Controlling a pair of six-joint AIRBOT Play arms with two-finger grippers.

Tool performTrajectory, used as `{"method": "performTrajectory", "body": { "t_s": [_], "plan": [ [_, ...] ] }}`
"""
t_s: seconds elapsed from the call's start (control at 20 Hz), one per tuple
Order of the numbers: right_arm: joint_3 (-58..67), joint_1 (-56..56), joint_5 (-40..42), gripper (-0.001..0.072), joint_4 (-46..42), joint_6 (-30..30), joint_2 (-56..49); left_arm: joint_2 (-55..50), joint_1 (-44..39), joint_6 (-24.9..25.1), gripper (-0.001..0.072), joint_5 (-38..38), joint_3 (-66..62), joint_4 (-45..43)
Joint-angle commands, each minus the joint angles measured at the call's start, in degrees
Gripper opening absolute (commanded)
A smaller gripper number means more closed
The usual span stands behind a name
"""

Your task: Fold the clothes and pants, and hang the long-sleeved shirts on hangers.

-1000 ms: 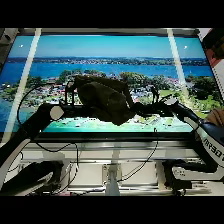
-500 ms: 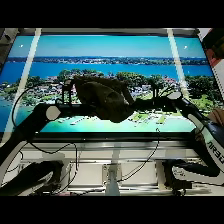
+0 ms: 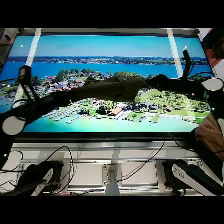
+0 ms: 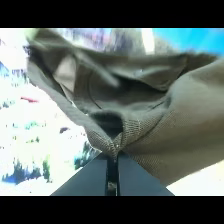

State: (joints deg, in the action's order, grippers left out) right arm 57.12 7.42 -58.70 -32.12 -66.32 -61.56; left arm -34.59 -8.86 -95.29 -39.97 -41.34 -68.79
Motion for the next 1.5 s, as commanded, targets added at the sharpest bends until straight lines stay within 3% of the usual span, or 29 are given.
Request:
{"method": "performTrajectory", "body": {
  "t_s": [0.0,0.15,0.3,0.45,0.55,0.65,0.95,1.2,1.35,1.45],
  "plan": [
    [1.7,0.4,-0.5,0.0043,-0.6,-0.5,7.1,6.4,1.5,0.1,0.0029,5.7,0.0,1.6],
    [2.7,0.4,-2.2,0.0043,-0.9,-0.6,12.8,11.3,1.5,0.1,0.0029,11.4,0.0,3.3],
    [3.6,0.4,-10.3,0.0043,-1.3,-2.3,18.1,16.0,1.4,0.1,0.0028,11.3,0.0,8.3],
    [3.6,0.4,-22.8,0.0043,-6.1,-5.4,24.6,21.3,1.5,-0.1,0.0025,-0.6,0.0,8.4],
    [3.6,0.4,-29.9,0.0043,-11.3,-10.9,29.7,24.7,1.4,-5.6,0.0025,-12.0,0.0,8.6],
    [3.6,0.4,-30.6,0.0043,-12.9,-16.0,34.2,27.3,1.5,-10.3,0.0026,-16.0,0.0,10.0],
    [-6.6,0.4,-15.1,0.0042,-14.4,-20.4,35.4,19.5,1.4,-14.0,0.0027,-13.4,4.4,12.0],
    [-21.7,-2.5,15.3,0.0043,-8.4,-21.3,23.2,-2.3,-1.4,-8.4,0.0029,13.3,7.5,22.1],
    [-21.0,-9.3,30.3,0.0044,-6.0,-21.1,13.3,-16.7,-9.7,-6.3,0.0029,31.6,7.4,29.7],
    [-19.3,-13.8,40.6,0.0044,-6.1,-21.0,8.0,-22.9,-15.9,-6.3,0.0029,42.7,6.2,30.3]
  ]
}}
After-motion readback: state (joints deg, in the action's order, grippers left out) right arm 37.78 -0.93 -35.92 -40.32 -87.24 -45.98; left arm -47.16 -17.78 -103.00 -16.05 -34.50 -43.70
